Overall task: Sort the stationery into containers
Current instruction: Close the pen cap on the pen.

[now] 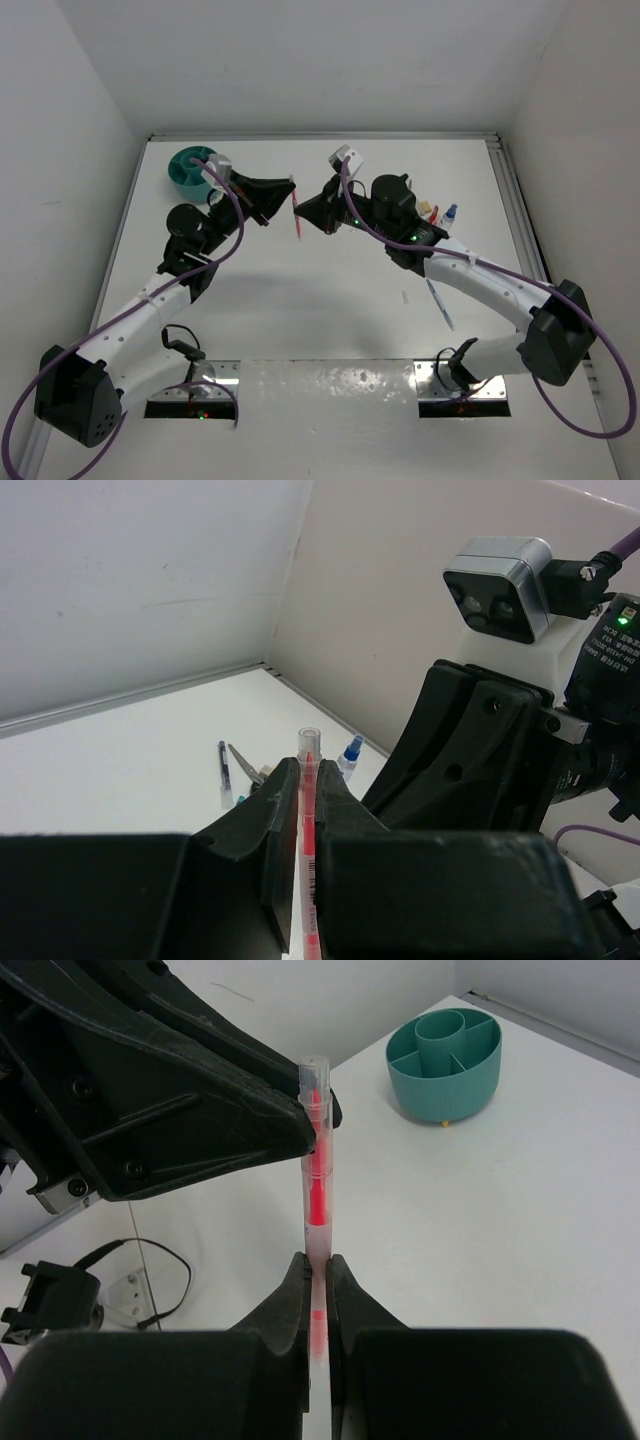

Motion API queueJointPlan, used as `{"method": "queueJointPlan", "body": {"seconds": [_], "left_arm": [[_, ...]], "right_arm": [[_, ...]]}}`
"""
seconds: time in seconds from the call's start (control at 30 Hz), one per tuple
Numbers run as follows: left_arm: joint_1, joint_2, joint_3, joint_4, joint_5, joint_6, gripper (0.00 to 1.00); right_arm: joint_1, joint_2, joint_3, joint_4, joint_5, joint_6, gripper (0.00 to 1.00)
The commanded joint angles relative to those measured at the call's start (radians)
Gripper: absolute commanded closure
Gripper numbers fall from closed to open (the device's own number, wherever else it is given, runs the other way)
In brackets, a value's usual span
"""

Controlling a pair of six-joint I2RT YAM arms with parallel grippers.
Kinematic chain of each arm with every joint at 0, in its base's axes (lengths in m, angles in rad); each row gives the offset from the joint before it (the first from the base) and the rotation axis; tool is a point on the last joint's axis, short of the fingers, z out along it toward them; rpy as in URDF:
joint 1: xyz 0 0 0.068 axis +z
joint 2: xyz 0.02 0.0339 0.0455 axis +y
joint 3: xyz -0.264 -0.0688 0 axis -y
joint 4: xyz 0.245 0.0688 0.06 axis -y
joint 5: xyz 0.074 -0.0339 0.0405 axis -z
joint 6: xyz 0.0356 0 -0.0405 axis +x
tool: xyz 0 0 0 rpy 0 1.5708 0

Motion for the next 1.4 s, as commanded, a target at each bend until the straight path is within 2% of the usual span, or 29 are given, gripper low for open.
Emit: {"method": "queueJointPlan", "body": {"seconds": [0.0, 0.53, 0.83, 1.23, 1.27, 1.3, 1.33, 1.37], "left_arm": [[-0.015, 0.018, -0.006, -0.106, 0.059, 0.031, 1.00], [-0.009, 0.033, 0.022, -0.167, 0.068, 0.090, 1.00], [-0.012, 0.045, 0.025, -0.164, 0.057, 0.085, 1.00], [-0.009, 0.047, 0.013, -0.172, 0.022, 0.105, 1.00], [-0.010, 0.050, 0.013, -0.170, 0.022, 0.105, 1.00], [-0.007, 0.050, 0.013, -0.169, 0.025, 0.105, 1.00], [-0.007, 0.050, 0.014, -0.164, 0.022, 0.105, 1.00], [-0.005, 0.052, 0.016, -0.159, 0.022, 0.103, 1.00]], "right_arm": [[-0.007, -0.010, 0.089, 0.198, 0.038, -0.013, 1.00], [-0.018, -0.014, 0.127, 0.184, 0.032, -0.043, 1.00], [-0.018, 0.005, 0.061, 0.213, 0.009, -0.017, 1.00], [-0.027, -0.070, 0.011, 0.092, 0.061, -0.069, 1.00], [-0.030, -0.080, 0.004, 0.071, 0.070, -0.069, 0.99], [-0.041, -0.091, 0.000, 0.061, 0.076, -0.064, 0.93], [-0.048, -0.109, -0.011, 0.046, 0.085, -0.061, 0.76], [-0.054, -0.117, -0.016, 0.037, 0.085, -0.059, 0.68]]}}
